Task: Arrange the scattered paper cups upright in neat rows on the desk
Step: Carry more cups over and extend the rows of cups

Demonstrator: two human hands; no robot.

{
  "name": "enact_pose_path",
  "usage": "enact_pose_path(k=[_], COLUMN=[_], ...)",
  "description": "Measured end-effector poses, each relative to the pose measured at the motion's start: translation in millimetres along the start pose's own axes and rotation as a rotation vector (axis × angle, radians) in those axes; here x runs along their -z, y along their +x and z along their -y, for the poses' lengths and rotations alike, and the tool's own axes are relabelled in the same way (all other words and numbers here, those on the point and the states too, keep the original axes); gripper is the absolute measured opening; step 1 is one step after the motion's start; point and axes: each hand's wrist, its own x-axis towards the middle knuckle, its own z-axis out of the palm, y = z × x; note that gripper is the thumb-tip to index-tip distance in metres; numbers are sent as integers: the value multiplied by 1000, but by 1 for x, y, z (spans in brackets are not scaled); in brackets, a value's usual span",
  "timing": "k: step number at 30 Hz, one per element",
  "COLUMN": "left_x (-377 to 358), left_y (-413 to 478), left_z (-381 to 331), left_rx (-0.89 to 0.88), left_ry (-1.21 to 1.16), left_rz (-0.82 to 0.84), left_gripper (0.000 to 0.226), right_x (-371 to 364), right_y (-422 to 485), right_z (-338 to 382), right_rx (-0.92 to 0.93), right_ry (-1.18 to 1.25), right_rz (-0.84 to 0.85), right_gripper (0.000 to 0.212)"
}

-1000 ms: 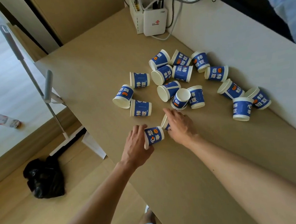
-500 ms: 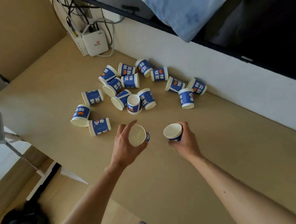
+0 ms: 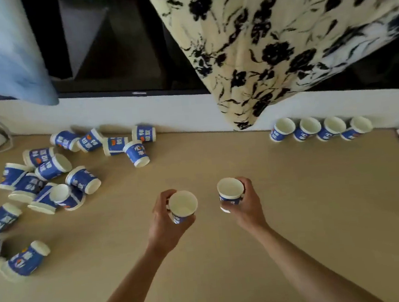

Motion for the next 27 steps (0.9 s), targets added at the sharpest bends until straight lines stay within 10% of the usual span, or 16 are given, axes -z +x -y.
enact_pose_path(k=[27], left_x=[-345], left_y=[33], left_z=[-231], left_rx=[-185], left_ry=[-21], left_rz=[313], left_gripper=[72], right_x=[396], right_y=[112], right_z=[-128], right_rx=[-146], right_ry=[69], right_rz=[-539], right_gripper=[65])
